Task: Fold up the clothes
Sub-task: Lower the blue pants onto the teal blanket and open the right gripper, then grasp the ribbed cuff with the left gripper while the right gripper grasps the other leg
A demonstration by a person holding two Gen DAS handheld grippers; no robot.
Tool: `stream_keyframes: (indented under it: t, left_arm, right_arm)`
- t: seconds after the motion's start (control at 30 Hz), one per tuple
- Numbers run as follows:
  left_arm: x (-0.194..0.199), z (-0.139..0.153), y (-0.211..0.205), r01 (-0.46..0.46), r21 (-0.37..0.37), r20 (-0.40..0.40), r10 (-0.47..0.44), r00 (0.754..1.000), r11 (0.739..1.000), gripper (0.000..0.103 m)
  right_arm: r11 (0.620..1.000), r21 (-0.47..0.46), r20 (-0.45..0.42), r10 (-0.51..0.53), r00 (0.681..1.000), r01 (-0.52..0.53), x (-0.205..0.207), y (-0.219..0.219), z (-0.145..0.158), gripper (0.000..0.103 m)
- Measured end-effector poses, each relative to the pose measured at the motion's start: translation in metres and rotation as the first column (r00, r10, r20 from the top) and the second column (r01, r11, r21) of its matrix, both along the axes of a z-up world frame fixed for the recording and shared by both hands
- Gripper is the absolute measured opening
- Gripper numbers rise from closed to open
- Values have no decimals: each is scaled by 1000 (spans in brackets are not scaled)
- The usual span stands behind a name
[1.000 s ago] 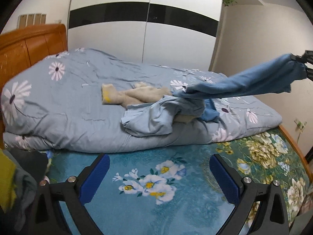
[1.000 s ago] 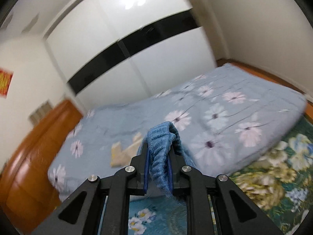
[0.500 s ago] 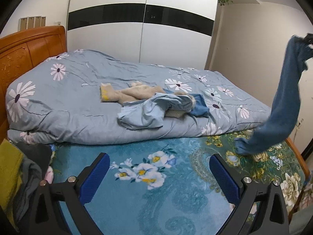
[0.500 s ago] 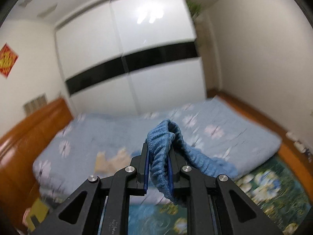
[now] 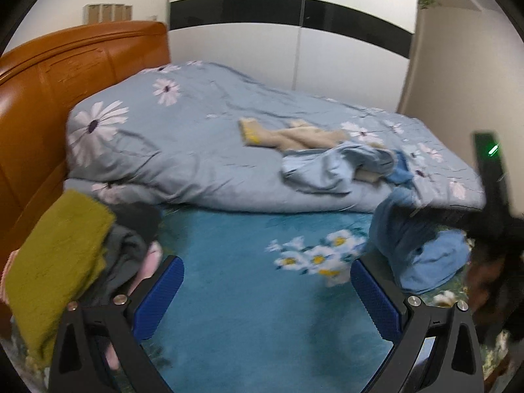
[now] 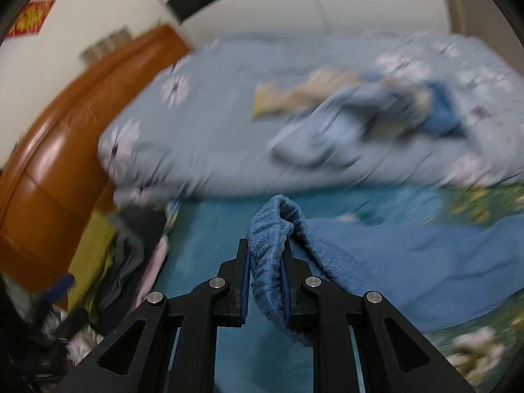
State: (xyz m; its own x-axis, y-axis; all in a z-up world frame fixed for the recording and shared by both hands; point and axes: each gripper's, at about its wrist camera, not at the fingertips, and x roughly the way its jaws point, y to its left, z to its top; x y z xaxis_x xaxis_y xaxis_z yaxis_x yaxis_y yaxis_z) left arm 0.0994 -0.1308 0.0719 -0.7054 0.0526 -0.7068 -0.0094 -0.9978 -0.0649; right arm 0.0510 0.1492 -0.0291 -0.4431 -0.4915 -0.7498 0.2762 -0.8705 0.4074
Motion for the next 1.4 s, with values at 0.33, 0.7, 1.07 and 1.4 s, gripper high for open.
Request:
stream_keyframes:
  t: [0.33, 0.7, 1.07, 1.4]
  left_arm:
    - [16, -17, -49, -108, -42, 78, 111, 991, 993, 103]
    - [-9, -52, -46, -146, 45, 190, 135, 972, 988, 103]
    - [-47, -150, -21, -159, 96, 427, 104, 898, 983, 103]
    - [-84, -221, -14, -158, 93, 584, 75, 808, 983, 96]
  right_arm:
    - [981, 38, 96, 184, 978, -189, 13, -98, -61, 21]
    - [987, -77, 36, 145, 989, -142, -1, -54, -48, 45]
    - [896, -3, 216, -434, 875, 445, -33, 195, -113, 45]
    - [850, 33, 322, -507, 799, 526, -69, 220, -162, 45]
